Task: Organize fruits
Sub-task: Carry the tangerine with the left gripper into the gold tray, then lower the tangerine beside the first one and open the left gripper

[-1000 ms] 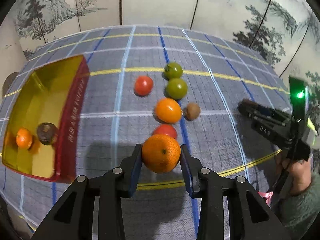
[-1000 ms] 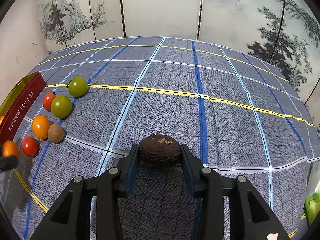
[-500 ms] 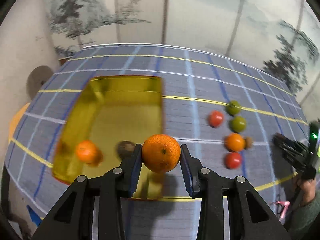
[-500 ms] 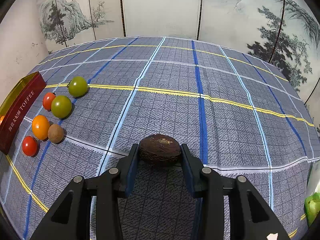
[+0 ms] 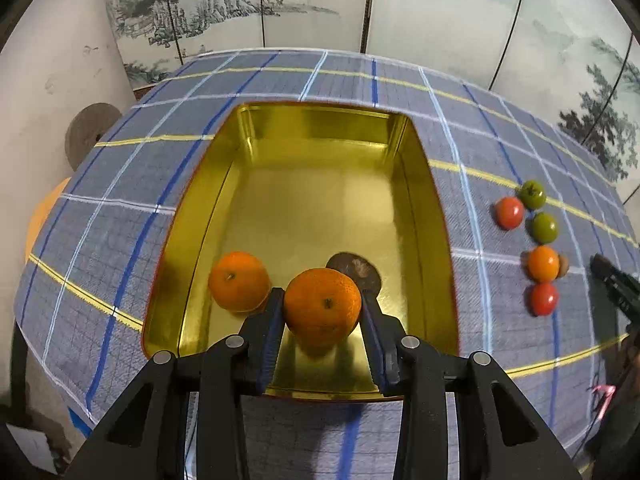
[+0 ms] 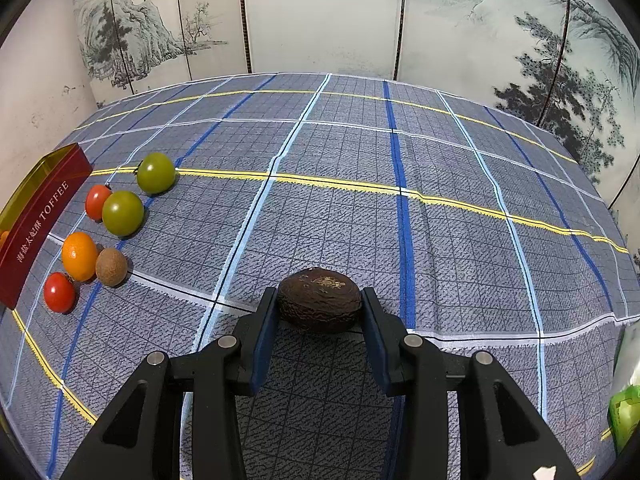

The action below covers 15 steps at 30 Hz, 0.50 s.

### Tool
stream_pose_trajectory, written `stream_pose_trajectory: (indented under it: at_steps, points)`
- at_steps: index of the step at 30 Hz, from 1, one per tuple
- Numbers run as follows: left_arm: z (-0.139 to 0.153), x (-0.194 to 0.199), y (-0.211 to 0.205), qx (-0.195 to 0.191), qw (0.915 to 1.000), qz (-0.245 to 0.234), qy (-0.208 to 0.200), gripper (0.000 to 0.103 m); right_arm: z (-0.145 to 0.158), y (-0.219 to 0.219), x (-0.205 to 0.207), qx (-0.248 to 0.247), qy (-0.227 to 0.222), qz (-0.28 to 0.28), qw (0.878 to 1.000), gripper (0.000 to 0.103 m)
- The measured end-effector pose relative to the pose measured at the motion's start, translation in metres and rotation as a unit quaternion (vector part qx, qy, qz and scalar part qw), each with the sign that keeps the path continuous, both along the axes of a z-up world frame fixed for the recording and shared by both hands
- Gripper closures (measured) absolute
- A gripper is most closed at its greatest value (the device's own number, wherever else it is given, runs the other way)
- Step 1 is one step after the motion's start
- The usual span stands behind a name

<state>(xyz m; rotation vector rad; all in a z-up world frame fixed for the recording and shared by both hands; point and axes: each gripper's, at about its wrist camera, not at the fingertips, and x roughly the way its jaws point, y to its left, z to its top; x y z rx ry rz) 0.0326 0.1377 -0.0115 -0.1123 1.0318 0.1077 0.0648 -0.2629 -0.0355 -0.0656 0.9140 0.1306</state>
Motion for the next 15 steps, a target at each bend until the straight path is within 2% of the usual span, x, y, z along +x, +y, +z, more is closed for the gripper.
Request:
stream_pose_trajectory:
  at_steps: [15]
  points:
    - [-0.022,0.006,0.005,0.012,0.9996,0.001,0.027,0.065,0.0,0.0,0.0,0.0,0.0,0.0,1.0,0.065]
